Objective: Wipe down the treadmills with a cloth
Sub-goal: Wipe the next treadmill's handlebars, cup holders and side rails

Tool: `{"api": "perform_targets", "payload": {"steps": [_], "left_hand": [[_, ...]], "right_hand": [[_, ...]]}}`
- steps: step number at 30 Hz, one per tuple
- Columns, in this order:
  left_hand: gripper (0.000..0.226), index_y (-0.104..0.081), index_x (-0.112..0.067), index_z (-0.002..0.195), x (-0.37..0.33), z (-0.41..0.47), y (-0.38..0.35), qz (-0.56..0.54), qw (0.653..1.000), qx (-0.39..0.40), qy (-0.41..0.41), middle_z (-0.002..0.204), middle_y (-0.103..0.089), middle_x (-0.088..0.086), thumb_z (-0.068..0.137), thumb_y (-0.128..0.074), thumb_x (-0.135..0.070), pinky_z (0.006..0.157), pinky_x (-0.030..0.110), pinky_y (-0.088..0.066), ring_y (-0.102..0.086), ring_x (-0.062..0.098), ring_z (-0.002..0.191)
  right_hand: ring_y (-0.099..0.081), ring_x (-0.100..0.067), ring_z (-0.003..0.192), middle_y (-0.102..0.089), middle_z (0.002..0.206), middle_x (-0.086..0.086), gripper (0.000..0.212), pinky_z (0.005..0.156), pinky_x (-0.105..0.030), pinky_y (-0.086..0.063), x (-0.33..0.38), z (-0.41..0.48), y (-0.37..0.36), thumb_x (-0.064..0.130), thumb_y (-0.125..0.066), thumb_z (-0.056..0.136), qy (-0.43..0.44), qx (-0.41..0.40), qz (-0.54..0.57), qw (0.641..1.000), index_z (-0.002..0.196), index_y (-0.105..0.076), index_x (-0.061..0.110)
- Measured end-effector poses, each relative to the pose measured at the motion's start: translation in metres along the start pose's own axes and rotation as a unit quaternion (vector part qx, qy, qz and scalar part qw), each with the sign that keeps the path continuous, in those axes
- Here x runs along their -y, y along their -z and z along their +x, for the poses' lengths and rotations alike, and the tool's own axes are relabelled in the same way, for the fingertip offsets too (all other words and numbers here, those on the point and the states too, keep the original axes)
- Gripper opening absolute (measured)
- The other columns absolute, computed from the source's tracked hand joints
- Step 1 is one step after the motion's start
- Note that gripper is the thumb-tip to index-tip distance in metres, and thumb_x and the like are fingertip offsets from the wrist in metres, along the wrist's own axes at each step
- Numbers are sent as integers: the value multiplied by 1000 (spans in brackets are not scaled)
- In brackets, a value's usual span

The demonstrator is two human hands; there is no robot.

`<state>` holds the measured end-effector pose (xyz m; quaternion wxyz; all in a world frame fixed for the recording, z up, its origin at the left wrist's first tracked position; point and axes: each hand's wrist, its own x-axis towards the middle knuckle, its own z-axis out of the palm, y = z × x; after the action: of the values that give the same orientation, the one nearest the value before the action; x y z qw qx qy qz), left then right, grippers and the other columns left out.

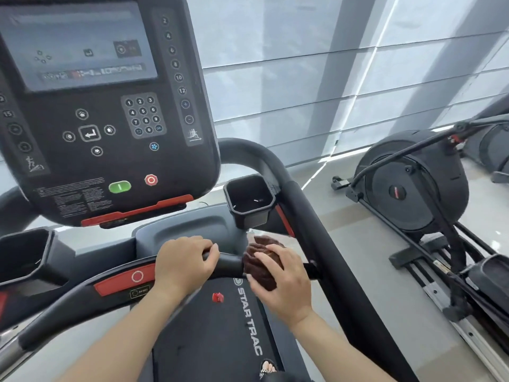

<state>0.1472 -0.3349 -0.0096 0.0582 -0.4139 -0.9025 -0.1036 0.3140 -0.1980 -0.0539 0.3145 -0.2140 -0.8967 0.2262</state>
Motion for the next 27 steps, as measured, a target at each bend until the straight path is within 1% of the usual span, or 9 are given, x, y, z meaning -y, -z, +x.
{"api": "perform_targets", "payload": {"steps": [5,7,10,12,16,19,21,25,27], "left_hand": [[40,-42,-24,49,-2,-2,0,8,1000,-12,1,46,-45,-5,82,-33,-43,43,25,-15,-42,14,44],[42,-45,-22,49,-1,-3,-1,11,1000,-16,6,46,-46,-5,82,-32,-44,43,26,-20,-43,14,44],[46,-53,-20,53,-2,-4,-2,18,999,-24,20,48,-49,-5,82,-29,-46,47,29,-29,-45,16,47],[46,-59,-23,58,-4,-6,-1,13,999,-28,26,55,-55,-7,83,-28,-46,52,29,-30,-48,16,52],[42,-65,-28,80,-1,-13,8,-31,999,-17,33,83,-65,-12,83,-29,-48,70,32,-37,-59,14,77],[42,-64,-28,86,15,-25,17,-42,996,-29,71,90,-65,-11,82,-28,-50,78,38,-44,-60,14,87],[42,-64,-26,90,32,-33,22,-34,994,-39,95,93,-64,-9,83,-29,-48,78,38,-44,-60,17,90],[23,-63,-24,96,73,-50,28,-17,989,-19,144,98,-65,-4,93,-44,-34,78,39,-42,-60,22,94],[26,-62,-22,96,92,-61,31,4,987,7,158,96,-66,-1,93,-39,-36,73,38,-44,-61,25,92]], "right_hand": [[-60,-23,100,-65,113,-2,37,92,-30,-46,-12,4,6,42,-71,74,13,22,21,999,106,-69,23],[-60,-24,98,-65,112,-2,38,91,-32,-48,-29,3,13,43,-69,74,0,25,14,1000,107,-69,22],[-59,-25,98,-64,110,-3,41,94,-28,-43,-43,1,20,45,-65,75,-19,37,9,999,108,-68,22],[-57,-26,100,-63,112,-2,43,93,-31,-43,-42,2,20,46,-64,75,-31,57,12,998,111,-66,23],[-57,-27,102,-63,114,-3,43,91,-44,-49,-34,6,20,40,-72,74,-36,72,26,996,112,-66,21],[-59,-27,101,-63,112,-4,40,87,-47,-50,-16,8,15,37,-74,74,-8,59,49,997,109,-68,19],[-59,-26,102,-63,112,-3,40,87,-44,-50,6,10,7,39,-71,75,9,49,65,997,109,-68,19],[-57,-26,104,-63,114,-3,41,87,-41,-49,59,19,-16,45,-67,77,51,33,74,995,110,-66,20],[-57,-26,104,-63,114,-3,40,85,-42,-49,87,25,-28,47,-65,78,72,37,70,994,110,-65,22]]}}
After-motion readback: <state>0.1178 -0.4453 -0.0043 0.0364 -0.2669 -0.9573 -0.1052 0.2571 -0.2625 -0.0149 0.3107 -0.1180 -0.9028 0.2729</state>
